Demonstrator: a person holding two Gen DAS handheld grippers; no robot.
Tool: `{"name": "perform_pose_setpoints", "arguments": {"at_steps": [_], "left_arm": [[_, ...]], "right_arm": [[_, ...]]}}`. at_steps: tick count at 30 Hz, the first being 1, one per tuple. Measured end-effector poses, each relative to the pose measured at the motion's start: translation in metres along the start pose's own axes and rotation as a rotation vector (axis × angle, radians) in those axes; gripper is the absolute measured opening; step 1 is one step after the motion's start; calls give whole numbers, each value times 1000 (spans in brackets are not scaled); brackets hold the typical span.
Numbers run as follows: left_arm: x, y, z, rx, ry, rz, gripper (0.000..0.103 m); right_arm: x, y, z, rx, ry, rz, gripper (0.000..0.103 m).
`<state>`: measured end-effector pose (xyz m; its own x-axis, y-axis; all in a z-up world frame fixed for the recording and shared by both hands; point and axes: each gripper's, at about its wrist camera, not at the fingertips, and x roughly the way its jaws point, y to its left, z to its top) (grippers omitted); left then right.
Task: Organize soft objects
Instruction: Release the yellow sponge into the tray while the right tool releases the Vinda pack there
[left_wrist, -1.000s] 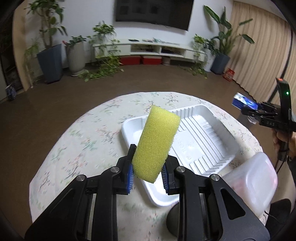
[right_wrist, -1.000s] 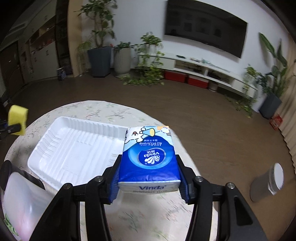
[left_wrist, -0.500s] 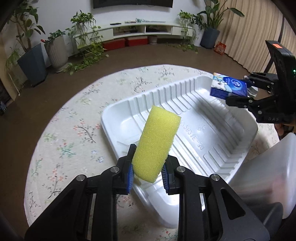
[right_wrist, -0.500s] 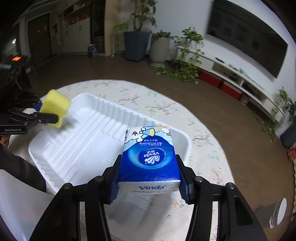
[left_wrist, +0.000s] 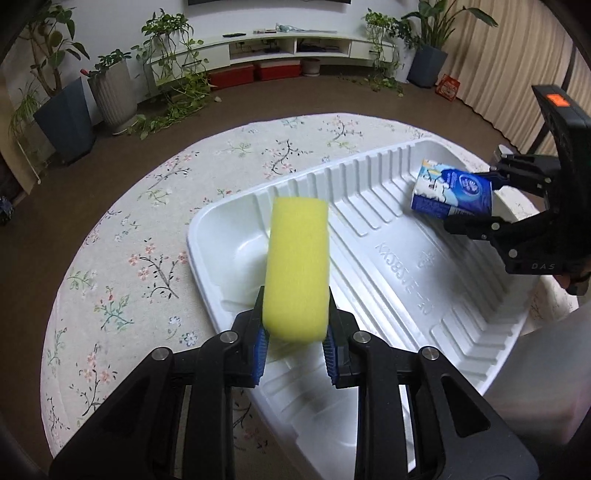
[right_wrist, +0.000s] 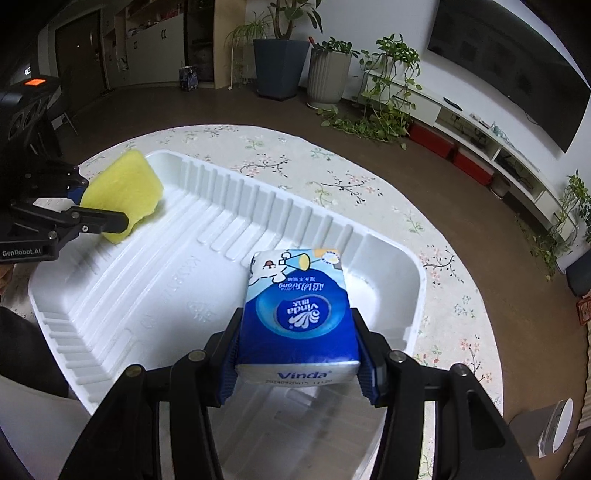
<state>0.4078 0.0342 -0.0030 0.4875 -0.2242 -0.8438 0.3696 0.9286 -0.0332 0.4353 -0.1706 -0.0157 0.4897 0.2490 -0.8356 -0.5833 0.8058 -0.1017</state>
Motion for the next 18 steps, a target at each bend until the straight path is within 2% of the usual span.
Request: {"name": "perform_pose_setpoints", "arguments": {"at_steps": [9,11,12,14,15,16,18], "left_arm": [[3,0,4,2,-4,17,24],[2,0,4,2,-6,16,24],[1,0,5,-3,-11,13,27],[-3,0,4,-5,-26,4,36],[-6,0,4,-6,-38,6,49],[-9,1,5,-9,-49,3,55],[-13,0,5,-10,-53,-7,58]], "right_arm": [[5,-1,0,10,2,-13,56],[5,-2,1,13,4,-14,61],[5,-2,2,17,2,-10,68],[0,-2,0,23,-18,-5,74],[-2,-2,0,24,-25,-6,75],[-5,-3,0,27,-32,-6,76],[-10,-5,0,32,-44,-5,77]]}}
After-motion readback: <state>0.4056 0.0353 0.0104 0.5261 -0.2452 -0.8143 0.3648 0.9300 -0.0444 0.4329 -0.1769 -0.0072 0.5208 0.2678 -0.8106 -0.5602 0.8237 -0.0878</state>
